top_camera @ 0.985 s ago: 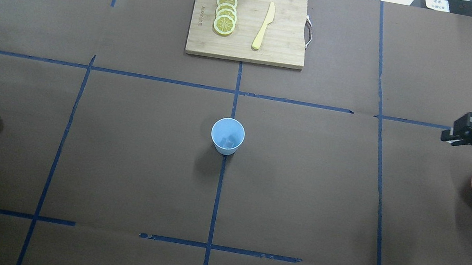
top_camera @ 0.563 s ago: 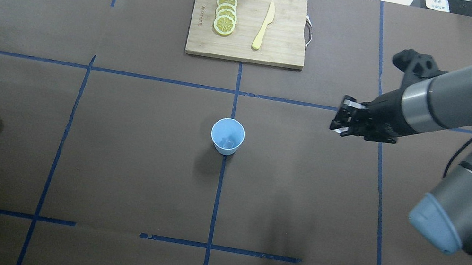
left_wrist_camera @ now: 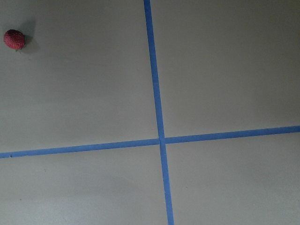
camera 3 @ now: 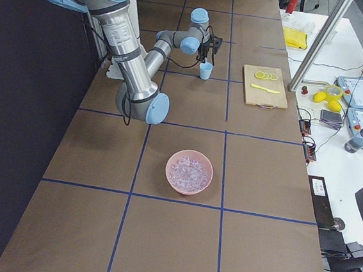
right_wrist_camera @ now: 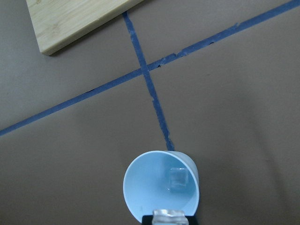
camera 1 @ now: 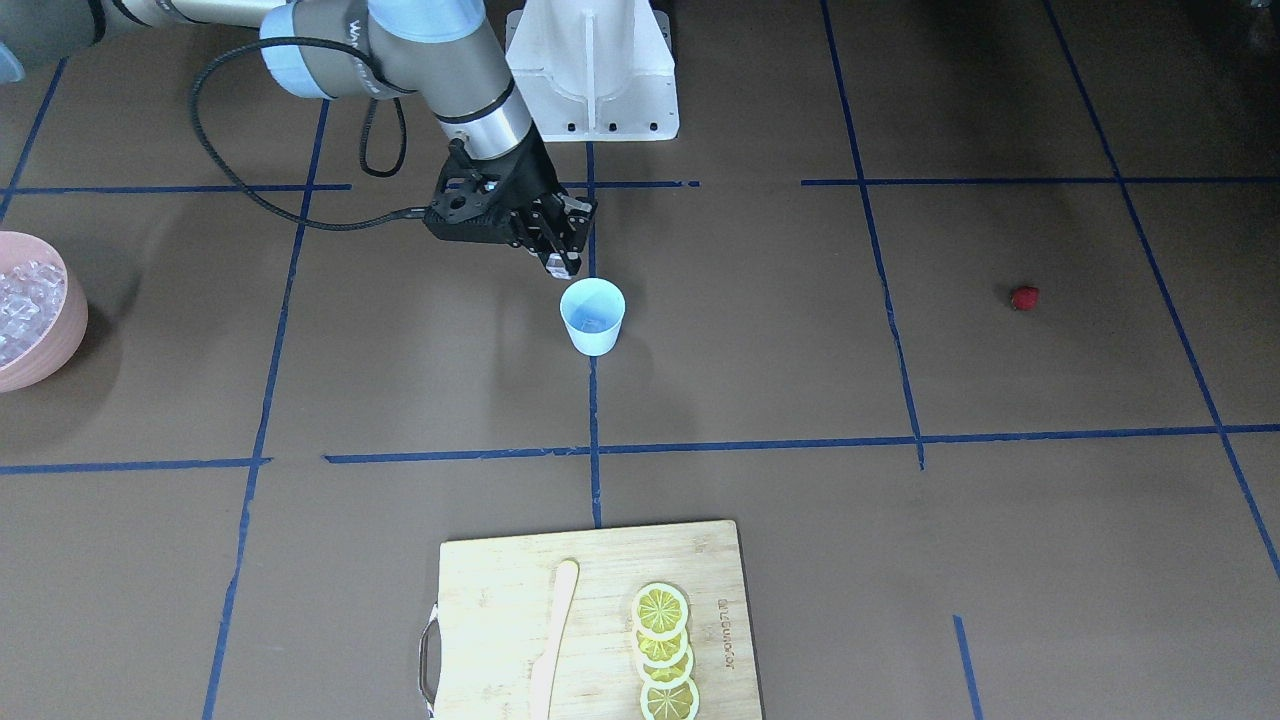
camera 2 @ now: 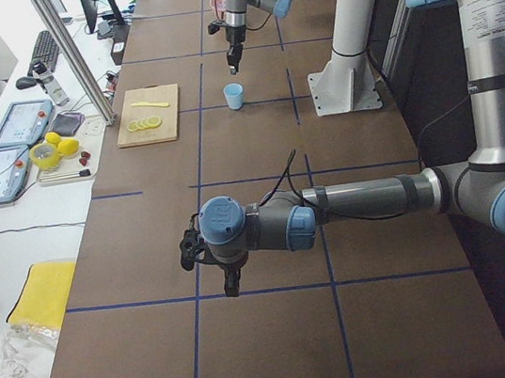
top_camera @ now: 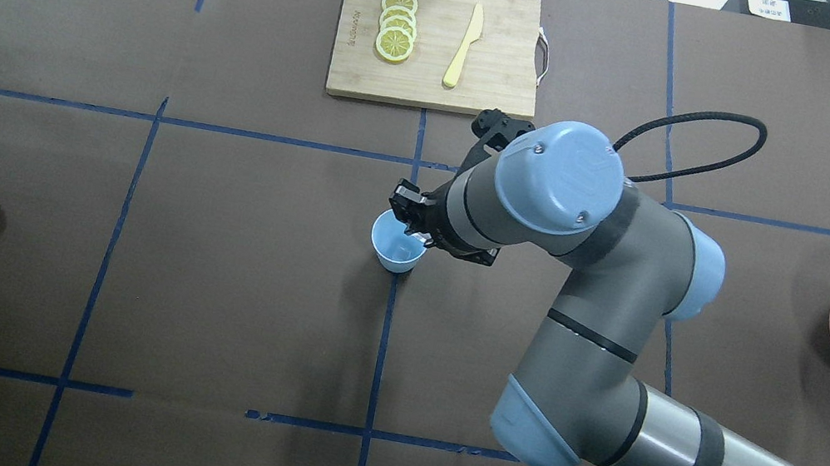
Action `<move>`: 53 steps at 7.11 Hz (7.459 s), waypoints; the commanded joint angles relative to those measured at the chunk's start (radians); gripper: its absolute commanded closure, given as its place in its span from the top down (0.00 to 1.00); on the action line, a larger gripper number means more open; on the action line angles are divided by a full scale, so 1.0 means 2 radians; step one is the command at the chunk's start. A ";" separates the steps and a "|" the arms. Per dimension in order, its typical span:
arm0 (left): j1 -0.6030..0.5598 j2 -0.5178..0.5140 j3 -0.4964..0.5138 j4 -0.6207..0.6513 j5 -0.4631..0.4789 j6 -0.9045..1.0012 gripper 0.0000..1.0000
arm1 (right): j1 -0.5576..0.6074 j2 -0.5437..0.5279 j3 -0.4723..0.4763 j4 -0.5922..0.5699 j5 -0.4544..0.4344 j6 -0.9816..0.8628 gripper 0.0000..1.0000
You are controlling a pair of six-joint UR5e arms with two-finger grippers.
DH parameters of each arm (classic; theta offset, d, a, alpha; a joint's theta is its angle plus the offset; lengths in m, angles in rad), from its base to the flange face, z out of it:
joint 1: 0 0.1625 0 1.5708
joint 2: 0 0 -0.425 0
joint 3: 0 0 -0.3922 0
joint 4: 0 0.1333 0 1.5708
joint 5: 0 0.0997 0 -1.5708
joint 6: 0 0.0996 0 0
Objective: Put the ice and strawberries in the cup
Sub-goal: 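Carry the ice cube with the right gripper over the cup, then open the right gripper to release the ice cube into the cup, then move the right gripper back to the pink bowl, then grasp a third ice cube from the bowl with the right gripper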
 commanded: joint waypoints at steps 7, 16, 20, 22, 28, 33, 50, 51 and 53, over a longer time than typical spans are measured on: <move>0.000 0.000 0.000 0.000 0.000 0.000 1.00 | -0.004 0.019 -0.026 0.000 -0.020 0.000 0.70; 0.001 0.000 0.001 -0.005 -0.001 -0.001 1.00 | 0.313 -0.391 0.139 0.001 0.183 -0.472 0.98; 0.002 0.000 0.002 -0.019 0.000 -0.001 1.00 | 0.367 -0.431 -0.001 0.127 0.185 -0.650 0.94; 0.002 0.000 0.001 -0.019 0.000 -0.002 1.00 | 0.367 -0.426 -0.026 0.164 0.196 -0.605 0.94; 0.002 0.002 -0.002 -0.019 0.000 -0.001 1.00 | 0.360 -0.412 -0.047 0.164 0.218 -0.587 0.89; 0.002 0.001 -0.002 -0.020 0.000 -0.002 1.00 | 0.348 -0.412 -0.060 0.165 0.217 -0.578 0.75; 0.002 0.002 0.000 -0.019 -0.001 -0.002 1.00 | 0.360 -0.408 0.080 0.160 0.234 -0.423 0.00; 0.002 0.005 0.001 -0.019 -0.001 -0.002 1.00 | 0.333 -0.379 0.092 0.160 0.247 -0.328 0.00; 0.002 0.005 0.001 -0.019 -0.001 -0.002 1.00 | 0.268 -0.296 0.097 0.160 0.222 -0.135 0.00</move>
